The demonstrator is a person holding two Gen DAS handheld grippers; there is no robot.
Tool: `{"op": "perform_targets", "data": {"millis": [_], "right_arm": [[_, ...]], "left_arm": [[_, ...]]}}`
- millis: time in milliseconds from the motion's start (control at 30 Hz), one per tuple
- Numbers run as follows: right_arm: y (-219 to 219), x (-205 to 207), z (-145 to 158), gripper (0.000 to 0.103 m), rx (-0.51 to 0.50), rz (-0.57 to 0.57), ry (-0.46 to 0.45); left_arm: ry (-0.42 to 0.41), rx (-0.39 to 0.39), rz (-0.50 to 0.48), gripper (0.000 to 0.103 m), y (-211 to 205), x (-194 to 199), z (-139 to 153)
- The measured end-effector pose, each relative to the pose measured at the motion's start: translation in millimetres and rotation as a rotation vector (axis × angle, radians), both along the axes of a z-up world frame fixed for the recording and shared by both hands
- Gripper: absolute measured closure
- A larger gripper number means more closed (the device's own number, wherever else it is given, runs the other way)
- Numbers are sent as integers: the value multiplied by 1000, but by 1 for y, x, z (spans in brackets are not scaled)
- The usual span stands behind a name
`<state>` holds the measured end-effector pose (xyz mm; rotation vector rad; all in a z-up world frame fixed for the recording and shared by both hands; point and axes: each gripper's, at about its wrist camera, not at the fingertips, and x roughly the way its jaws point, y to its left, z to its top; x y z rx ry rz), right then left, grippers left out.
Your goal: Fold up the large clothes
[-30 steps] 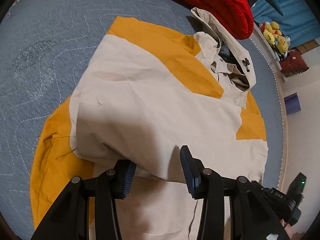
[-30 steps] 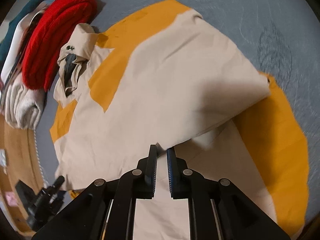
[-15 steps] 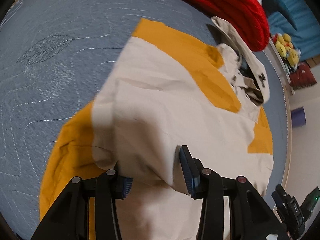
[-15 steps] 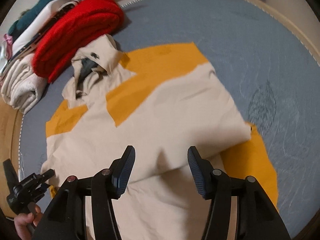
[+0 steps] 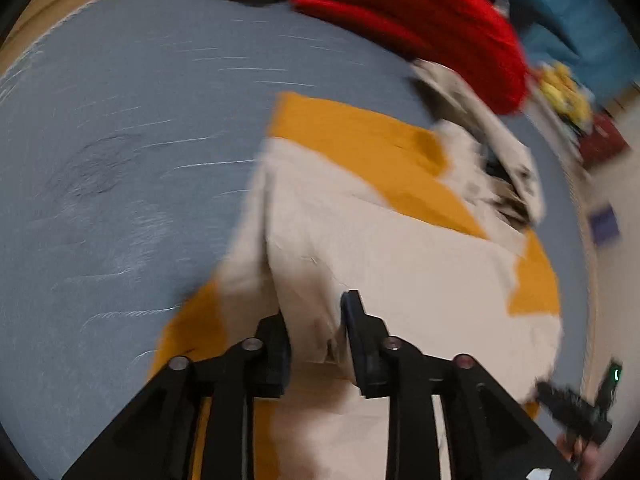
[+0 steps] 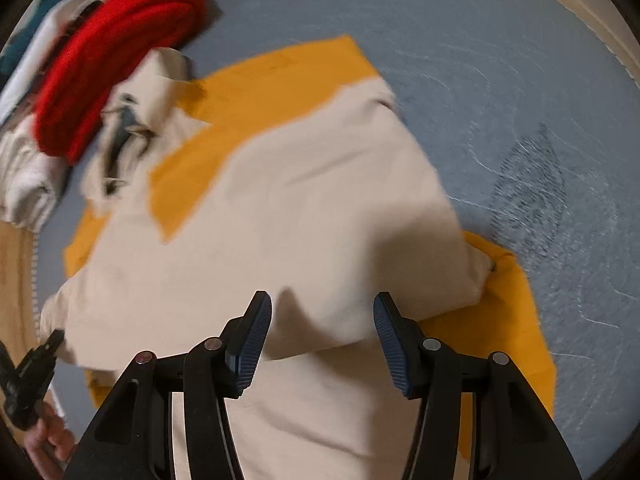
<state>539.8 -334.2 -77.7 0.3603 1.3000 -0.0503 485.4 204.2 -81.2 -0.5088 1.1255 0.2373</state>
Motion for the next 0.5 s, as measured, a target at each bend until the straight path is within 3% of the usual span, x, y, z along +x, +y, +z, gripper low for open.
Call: {"op": "perform_targets", "data": {"millis": [100,167,267,367,400,500], "right_arm": [[-9,1,-8,49,-31,-27,53],[-8,0,1,49,-67,-27,28],[6,-1,27,49,-129,38,-74],[23,-1,42,49,-212,110,-154],[28,-1,42,49,-236,123,-161],[35,0,37,49,-269,144,-157]], "left_arm": [[-40,162,-19,81,-11,-6,20],[-69,218,-58,81,-19,-7,30],[-80,184,-112,81,-27,-4,28],[13,78,-193,81,-34,4,-4],[80,61,-201,81,-33,5,-24],[165,93,-219,80,-33,4,-54]]}}
